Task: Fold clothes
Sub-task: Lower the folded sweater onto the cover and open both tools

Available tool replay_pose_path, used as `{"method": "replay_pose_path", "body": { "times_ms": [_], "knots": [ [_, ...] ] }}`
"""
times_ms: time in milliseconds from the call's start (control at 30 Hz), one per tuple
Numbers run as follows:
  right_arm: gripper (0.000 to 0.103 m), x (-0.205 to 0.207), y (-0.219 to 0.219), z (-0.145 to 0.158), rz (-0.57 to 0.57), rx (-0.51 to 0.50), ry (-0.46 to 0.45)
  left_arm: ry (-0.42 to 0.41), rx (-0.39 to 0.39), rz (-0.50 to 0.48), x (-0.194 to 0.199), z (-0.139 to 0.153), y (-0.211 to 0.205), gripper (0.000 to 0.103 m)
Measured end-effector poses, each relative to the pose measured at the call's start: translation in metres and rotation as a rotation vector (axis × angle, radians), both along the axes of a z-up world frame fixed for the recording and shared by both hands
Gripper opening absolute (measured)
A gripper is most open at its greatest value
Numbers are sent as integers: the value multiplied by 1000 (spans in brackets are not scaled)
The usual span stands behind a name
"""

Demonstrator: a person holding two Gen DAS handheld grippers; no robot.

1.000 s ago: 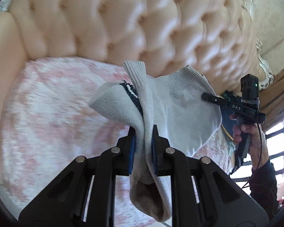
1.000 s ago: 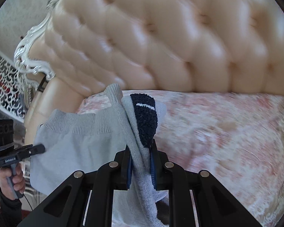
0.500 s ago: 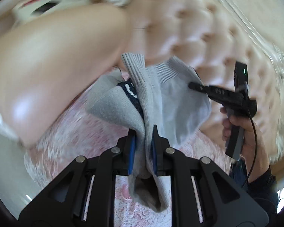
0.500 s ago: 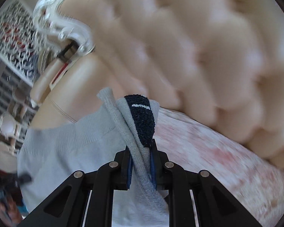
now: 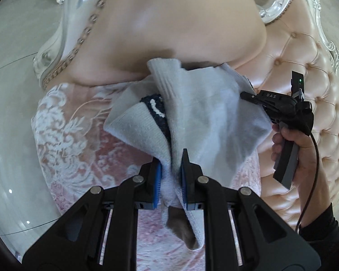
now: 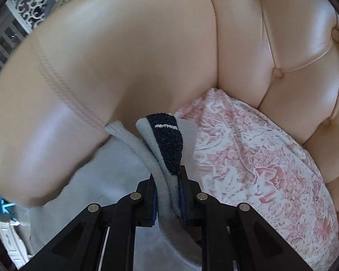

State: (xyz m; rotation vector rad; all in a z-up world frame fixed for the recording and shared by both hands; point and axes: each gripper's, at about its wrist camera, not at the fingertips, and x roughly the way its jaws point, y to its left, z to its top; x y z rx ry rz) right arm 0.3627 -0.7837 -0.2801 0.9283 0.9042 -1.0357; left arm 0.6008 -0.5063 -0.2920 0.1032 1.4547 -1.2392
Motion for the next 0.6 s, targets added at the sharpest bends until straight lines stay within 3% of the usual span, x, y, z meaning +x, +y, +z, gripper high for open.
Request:
{"method": "replay_pose_path", "body": {
  "times_ms": [67,133,167,200,233,267,300,367,600],
  "knots": [
    [15,-5,0,-4,-19,-8,7,-12,16,1,2,-8,1,17],
    [25,-15,1,-1,-53,-41,10,-15,42,7,5,-18,2,20],
    [48,-20,2,0,-70,-58,11,-17,47,-4,6,-22,1,27],
    [85,-25,3,2,-88,-74,12,-18,52,-16,7,-25,-1,30],
    [96,-30,4,3,-105,-91,13,-19,57,-28,9,-29,-2,31],
    [100,-35,5,4,-122,-107,14,-38,55,-34,10,-26,0,43],
    [100,-40,6,6,-140,-124,15,-58,53,-39,12,-23,1,63],
    [101,-50,7,8,-174,-157,18,-87,61,-12,20,-21,10,82],
    [102,-91,17,37,-254,-253,69,-172,34,-18,40,-1,29,83]
  ]
}}
